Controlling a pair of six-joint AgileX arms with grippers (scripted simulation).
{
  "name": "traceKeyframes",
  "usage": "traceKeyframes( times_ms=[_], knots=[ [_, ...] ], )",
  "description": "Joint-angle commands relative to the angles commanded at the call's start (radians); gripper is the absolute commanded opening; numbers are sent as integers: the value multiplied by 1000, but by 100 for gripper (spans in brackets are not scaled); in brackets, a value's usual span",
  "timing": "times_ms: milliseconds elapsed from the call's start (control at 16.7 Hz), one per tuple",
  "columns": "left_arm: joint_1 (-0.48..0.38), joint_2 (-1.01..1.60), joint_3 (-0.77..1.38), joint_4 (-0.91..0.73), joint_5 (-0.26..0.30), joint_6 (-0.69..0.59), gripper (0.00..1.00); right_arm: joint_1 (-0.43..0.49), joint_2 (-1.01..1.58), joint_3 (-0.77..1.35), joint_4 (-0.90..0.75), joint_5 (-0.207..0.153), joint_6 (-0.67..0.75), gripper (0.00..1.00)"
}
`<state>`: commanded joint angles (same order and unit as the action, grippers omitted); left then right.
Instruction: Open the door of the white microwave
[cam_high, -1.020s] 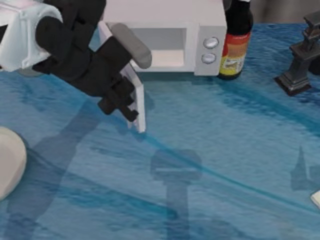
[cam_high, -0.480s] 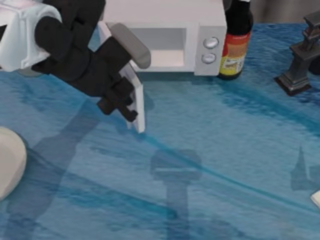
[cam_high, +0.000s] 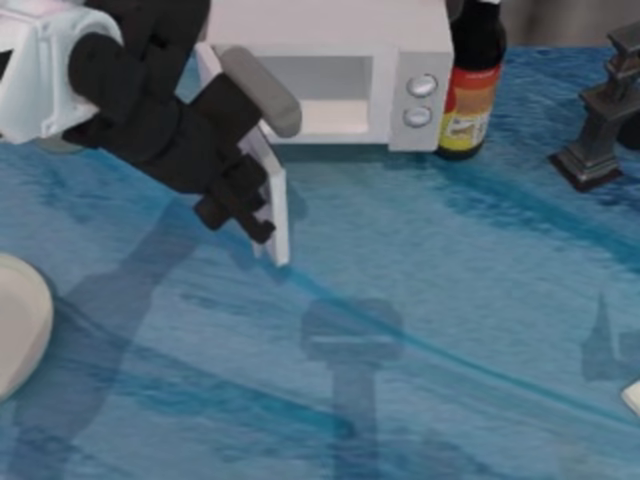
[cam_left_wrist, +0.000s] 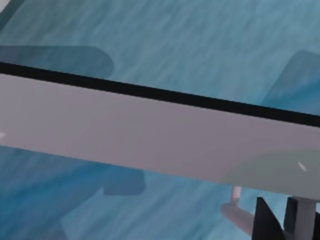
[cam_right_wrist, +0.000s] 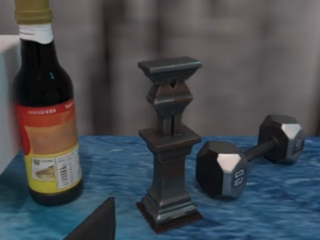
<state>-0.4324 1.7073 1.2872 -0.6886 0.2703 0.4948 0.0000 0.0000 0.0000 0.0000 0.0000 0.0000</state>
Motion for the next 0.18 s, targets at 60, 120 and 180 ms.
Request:
traceKeyframes(
  times_ms=[60,120,180],
  knots=[
    [0,0,0,0,0,0,0,0,0,0,0,0,0,100],
    [0,0,0,0,0,0,0,0,0,0,0,0,0,100],
    [0,0,0,0,0,0,0,0,0,0,0,0,0,100]
  ],
)
